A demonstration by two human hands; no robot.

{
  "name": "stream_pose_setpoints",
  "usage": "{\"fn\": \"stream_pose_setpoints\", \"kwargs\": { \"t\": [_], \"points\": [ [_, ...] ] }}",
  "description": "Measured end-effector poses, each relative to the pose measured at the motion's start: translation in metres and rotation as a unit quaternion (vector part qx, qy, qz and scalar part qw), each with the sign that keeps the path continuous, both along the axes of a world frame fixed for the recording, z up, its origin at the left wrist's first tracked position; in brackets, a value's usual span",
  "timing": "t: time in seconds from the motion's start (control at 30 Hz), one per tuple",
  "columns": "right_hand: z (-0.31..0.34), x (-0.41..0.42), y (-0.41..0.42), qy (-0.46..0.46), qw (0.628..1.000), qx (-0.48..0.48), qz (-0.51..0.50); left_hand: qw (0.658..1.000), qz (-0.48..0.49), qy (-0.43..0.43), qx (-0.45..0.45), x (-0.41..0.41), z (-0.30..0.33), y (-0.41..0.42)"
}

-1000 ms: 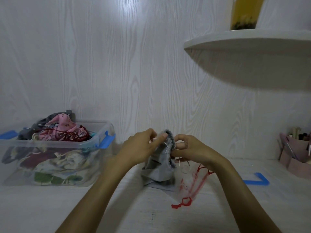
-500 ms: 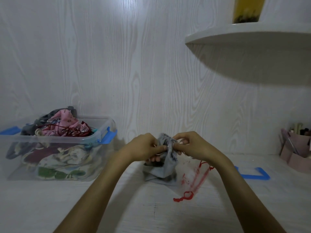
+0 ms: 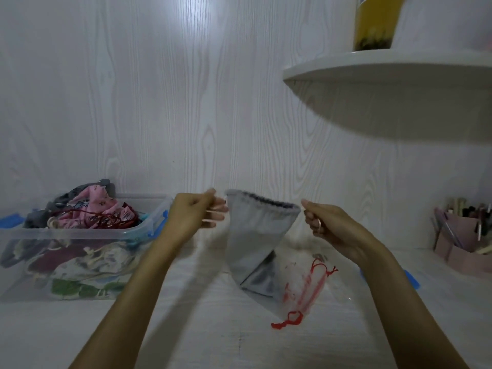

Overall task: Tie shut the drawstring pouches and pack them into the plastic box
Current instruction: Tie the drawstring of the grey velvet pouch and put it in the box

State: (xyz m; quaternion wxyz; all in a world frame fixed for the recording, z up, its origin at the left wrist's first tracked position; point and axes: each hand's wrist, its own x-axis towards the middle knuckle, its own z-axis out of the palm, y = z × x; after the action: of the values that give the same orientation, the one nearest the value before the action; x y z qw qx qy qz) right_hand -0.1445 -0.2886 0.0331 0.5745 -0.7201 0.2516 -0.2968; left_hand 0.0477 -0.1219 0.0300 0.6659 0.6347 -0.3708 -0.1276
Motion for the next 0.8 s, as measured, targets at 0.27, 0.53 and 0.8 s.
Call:
{"fn": "stream_pose_setpoints", "kwargs": {
  "t": [0.27,0.53,0.8],
  "points": [
    [-0.002,-0.008,-0.012,-0.125,0.984,0.094,-0.091,0.985,-0.029,0.13,-0.114,-0.005,-0.008,-0.011],
    [0.006,-0.007,-0.003,-0.102,0.993,0.065,-0.013,0.966,-0.08,-0.232,0.078,-0.026,-0.016,-0.023],
    [0.005,0.0,0.006,-0.061,0.994,0.064,0.061,0.883,-0.001,-0.414,0.221,-0.026,-0.029,-0.023]
  ]
}}
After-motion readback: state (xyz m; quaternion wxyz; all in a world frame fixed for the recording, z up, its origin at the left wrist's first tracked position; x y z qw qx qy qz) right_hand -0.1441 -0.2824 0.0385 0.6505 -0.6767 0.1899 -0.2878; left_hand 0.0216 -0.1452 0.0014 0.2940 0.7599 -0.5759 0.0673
